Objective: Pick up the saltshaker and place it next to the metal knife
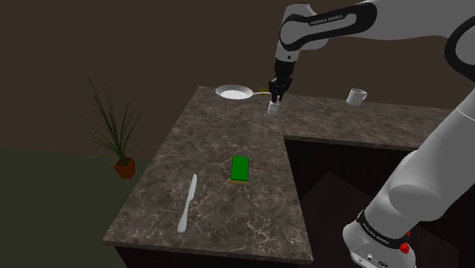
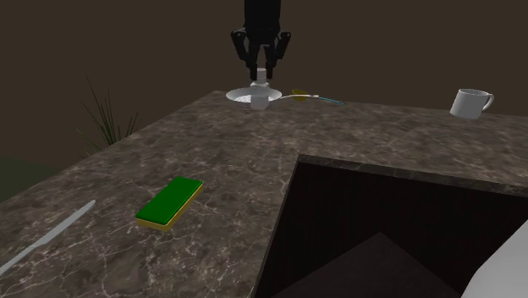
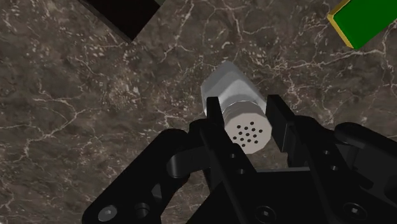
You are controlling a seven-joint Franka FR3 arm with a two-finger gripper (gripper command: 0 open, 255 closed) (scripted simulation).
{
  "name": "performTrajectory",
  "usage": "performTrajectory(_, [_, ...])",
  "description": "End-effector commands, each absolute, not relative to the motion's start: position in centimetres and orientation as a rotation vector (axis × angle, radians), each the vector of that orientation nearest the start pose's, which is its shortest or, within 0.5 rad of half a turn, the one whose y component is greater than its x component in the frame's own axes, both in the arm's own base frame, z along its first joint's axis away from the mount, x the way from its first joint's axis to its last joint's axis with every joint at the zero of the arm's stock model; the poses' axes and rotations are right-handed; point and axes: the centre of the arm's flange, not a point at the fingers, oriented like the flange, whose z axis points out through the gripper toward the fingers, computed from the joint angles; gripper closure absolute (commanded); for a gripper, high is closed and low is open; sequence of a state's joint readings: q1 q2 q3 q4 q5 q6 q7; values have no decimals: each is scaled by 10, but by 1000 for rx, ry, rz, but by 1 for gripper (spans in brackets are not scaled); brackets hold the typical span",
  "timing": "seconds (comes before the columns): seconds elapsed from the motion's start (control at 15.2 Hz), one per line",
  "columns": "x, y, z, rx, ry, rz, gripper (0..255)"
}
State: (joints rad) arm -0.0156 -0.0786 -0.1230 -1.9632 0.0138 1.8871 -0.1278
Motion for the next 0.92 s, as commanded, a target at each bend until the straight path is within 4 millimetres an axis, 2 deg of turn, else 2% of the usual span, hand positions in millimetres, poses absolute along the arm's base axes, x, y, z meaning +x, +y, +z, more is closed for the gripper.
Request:
performTrajectory(0.0, [538,-50,509,-3119,24,-7,255])
performTrajectory(0.86, [587,115,510,-3119,24,-7,255])
